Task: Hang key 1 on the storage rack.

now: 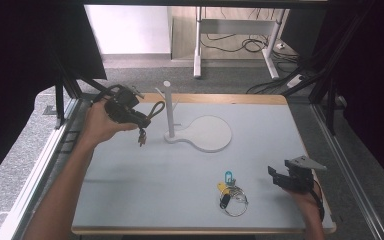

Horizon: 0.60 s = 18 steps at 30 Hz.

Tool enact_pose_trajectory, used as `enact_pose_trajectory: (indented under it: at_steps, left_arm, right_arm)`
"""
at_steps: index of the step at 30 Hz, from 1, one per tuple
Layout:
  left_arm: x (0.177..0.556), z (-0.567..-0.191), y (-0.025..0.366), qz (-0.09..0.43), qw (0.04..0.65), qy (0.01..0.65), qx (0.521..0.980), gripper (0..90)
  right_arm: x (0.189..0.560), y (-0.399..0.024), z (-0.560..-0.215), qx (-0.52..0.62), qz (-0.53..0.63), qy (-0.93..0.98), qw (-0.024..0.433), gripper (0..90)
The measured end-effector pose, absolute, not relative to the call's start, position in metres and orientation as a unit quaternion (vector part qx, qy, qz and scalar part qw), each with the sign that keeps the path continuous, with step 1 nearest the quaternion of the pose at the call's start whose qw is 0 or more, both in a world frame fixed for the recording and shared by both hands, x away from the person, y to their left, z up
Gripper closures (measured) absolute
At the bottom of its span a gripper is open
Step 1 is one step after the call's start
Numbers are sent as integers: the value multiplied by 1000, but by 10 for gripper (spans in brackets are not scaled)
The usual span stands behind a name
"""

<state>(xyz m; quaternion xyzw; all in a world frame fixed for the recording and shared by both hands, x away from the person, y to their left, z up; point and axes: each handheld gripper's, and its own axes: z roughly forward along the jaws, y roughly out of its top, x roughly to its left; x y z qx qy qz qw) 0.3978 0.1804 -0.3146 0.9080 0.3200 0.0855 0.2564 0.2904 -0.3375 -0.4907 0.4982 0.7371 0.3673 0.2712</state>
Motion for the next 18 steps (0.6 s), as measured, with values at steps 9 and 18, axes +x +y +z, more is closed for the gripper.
enact_pose_trajectory:
  at_steps: [9, 18]
  left_arm:
    - [408, -306, 189, 86, 265, 330, 902, 668]
    - [420, -307, 195, 73, 286, 347, 890, 668]
  right_arm:
    - [291, -337, -491, 499, 365, 738, 270, 294]
    - [291, -338, -491, 501, 370, 735, 266, 294]
